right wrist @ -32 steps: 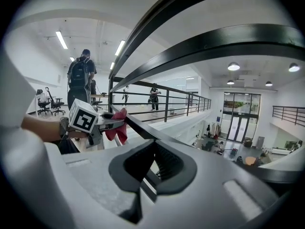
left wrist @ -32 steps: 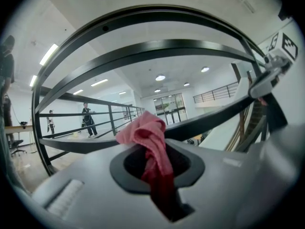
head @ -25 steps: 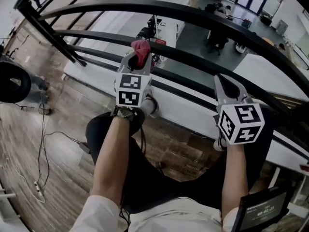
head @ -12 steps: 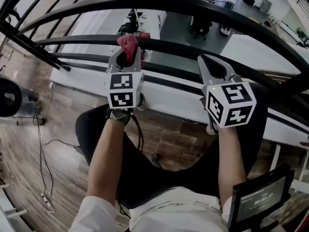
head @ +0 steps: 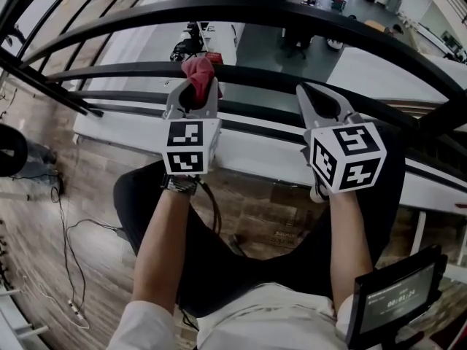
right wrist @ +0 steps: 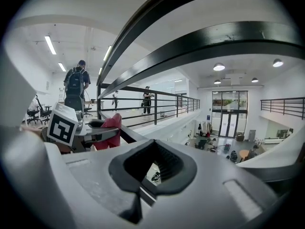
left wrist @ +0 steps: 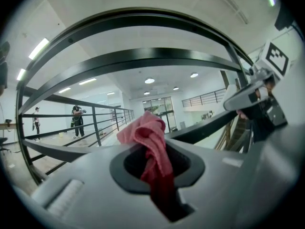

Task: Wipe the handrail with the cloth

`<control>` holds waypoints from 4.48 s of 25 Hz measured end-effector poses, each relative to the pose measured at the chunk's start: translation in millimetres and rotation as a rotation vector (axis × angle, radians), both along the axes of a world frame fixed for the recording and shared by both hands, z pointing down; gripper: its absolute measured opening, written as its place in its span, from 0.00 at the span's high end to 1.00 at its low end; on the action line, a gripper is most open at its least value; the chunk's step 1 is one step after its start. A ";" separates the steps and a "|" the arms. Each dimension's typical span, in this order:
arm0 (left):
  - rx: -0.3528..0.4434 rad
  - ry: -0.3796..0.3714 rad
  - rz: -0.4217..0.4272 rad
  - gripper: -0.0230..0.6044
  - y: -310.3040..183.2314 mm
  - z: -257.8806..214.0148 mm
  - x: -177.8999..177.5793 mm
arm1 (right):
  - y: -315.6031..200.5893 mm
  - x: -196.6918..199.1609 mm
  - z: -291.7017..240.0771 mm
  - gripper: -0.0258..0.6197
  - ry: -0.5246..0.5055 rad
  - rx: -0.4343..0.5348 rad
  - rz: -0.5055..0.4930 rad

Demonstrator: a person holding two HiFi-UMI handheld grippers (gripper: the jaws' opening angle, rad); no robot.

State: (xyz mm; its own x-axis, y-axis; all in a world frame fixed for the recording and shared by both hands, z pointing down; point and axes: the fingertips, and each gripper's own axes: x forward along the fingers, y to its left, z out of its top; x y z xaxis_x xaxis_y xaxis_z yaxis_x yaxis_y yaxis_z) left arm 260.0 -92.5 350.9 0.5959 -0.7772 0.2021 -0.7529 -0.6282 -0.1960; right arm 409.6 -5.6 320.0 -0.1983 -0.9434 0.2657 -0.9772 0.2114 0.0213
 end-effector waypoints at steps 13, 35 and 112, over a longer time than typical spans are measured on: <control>0.022 -0.052 0.177 0.85 30.7 -4.1 48.4 | 10.8 26.7 5.8 0.96 0.004 -0.003 0.048; 0.234 -0.026 0.392 0.85 85.9 -20.5 147.9 | 37.8 99.5 3.2 0.96 -0.030 0.002 0.143; 0.139 0.023 0.951 0.86 236.0 3.2 393.8 | 149.9 269.4 19.3 0.96 -0.007 0.038 0.363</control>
State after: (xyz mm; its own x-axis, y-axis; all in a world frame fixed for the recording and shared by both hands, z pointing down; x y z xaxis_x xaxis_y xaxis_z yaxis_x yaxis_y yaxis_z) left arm 653.8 143.5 354.1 0.9920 0.0175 0.1254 0.0554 -0.9503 -0.3062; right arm 678.9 144.4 339.2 0.1495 -0.9618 0.2292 -0.9886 -0.1499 0.0154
